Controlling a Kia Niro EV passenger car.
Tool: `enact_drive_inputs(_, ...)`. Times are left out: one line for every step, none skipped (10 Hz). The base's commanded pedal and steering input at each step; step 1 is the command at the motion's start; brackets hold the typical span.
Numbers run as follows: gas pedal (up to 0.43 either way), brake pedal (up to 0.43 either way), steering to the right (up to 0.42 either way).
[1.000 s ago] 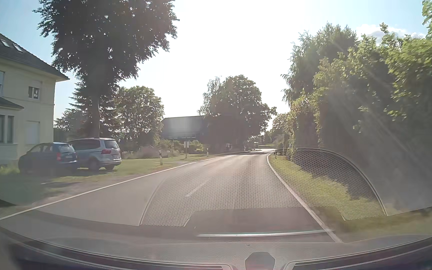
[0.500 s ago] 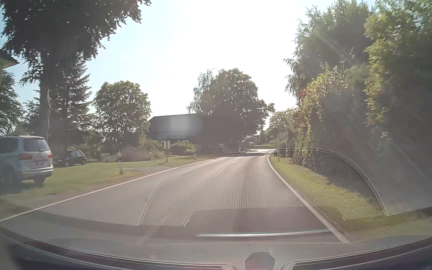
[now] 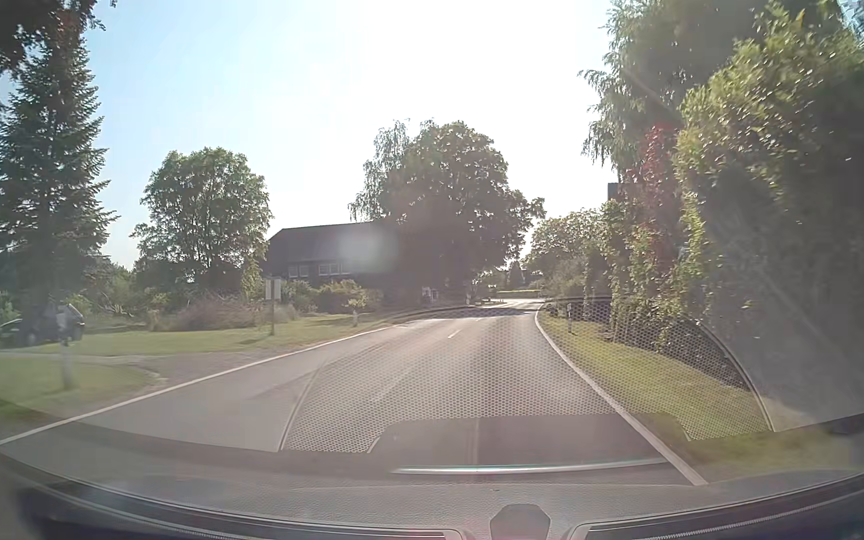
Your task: Follow the waypoints while adhering to traffic rules and regulations
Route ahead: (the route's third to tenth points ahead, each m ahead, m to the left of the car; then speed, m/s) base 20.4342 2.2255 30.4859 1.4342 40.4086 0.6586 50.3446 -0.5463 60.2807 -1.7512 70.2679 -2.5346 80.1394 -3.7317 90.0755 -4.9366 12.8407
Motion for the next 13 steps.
enact_drive_inputs(0.150, 0.006, 0.020)
enact_drive_inputs(0.150, 0.006, 0.022)
enact_drive_inputs(0.138, 0.006, 0.021)
enact_drive_inputs(0.138, 0.006, 0.022)
enact_drive_inputs(0.138, 0.006, 0.022)
enact_drive_inputs(0.138, 0.006, 0.021)
enact_drive_inputs(0.130, 0.006, 0.020)
enact_drive_inputs(0.130, 0.006, 0.018)
enact_drive_inputs(0.130, 0.006, 0.017)
enact_drive_inputs(0.130, 0.006, 0.016)
enact_drive_inputs(0.130, 0.006, 0.016)
enact_drive_inputs(0.130, 0.006, 0.016)
enact_drive_inputs(0.130, 0.006, 0.016)
